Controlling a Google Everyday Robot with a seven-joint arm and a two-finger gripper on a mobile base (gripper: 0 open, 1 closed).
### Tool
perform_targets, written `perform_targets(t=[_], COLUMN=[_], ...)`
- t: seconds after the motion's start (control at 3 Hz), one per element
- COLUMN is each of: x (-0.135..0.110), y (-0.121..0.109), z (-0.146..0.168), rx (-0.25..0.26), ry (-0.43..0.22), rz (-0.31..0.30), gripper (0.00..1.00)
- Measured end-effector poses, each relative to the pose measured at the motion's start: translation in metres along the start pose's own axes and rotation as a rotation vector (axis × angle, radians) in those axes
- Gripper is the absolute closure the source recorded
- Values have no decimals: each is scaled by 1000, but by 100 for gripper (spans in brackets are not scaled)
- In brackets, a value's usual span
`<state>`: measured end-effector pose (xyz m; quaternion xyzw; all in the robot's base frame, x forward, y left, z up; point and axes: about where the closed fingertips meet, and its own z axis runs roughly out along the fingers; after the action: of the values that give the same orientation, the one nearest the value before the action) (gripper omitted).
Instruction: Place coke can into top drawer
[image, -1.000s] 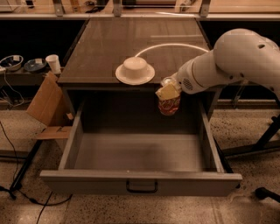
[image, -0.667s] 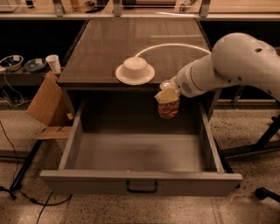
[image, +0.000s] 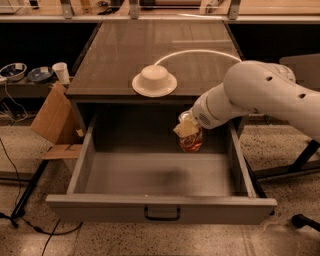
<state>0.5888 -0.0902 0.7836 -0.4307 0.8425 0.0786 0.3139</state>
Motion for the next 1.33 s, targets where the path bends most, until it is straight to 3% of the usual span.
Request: perform_targets(t=[1.33], x=[40], y=[27], z=[59], rx=[73], ry=[359], rz=[-204], gripper=[100])
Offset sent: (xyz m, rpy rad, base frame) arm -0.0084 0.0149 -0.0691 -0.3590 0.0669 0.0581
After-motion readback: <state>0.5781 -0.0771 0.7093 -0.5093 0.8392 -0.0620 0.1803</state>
